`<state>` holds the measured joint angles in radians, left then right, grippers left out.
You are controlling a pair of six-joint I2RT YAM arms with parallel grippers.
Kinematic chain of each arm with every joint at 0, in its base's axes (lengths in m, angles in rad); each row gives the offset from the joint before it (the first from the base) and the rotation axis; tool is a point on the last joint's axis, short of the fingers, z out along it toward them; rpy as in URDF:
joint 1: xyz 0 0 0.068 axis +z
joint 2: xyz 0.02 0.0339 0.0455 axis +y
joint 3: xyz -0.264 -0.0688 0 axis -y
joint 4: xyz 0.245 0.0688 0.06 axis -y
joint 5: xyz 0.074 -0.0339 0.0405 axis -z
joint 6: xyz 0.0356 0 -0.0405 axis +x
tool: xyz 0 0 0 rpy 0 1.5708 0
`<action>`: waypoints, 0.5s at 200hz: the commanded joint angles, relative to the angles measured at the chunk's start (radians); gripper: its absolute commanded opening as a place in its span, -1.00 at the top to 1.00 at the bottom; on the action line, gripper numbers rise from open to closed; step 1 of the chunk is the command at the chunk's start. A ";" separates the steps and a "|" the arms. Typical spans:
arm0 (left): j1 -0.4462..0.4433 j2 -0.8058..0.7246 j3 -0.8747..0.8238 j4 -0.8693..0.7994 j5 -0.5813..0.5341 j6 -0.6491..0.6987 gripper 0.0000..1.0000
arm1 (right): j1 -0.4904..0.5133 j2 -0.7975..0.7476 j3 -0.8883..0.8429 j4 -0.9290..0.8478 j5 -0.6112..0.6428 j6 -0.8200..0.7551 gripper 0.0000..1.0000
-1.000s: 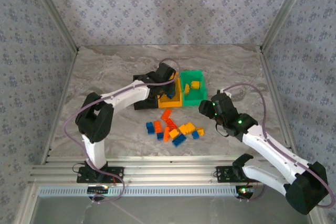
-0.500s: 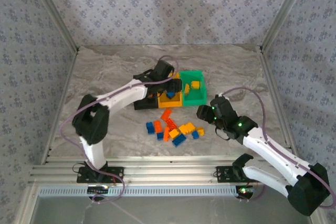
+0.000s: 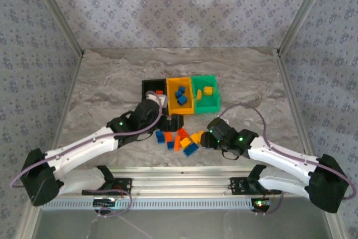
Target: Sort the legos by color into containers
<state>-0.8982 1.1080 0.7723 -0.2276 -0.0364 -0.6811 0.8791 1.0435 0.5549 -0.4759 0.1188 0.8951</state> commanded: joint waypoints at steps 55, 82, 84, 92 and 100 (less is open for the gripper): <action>-0.002 -0.176 -0.172 -0.042 -0.083 -0.103 -0.99 | 0.053 0.162 0.021 -0.007 0.091 0.049 -0.09; -0.002 -0.180 -0.179 -0.054 -0.100 -0.106 -0.99 | 0.049 0.198 0.042 -0.004 0.094 0.038 0.03; -0.003 -0.180 -0.179 -0.054 -0.100 -0.106 -0.99 | 0.048 0.202 0.044 -0.004 0.094 0.038 0.03; -0.002 -0.182 -0.180 -0.059 -0.103 -0.103 -0.99 | 0.046 0.213 0.049 0.000 0.097 0.031 0.05; -0.002 -0.184 -0.182 -0.063 -0.106 -0.104 -1.00 | 0.046 0.223 0.053 0.007 0.097 0.026 0.07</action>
<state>-0.8978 0.9424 0.5987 -0.2684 -0.1116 -0.7731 0.9257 1.2388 0.5709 -0.4717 0.1780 0.9268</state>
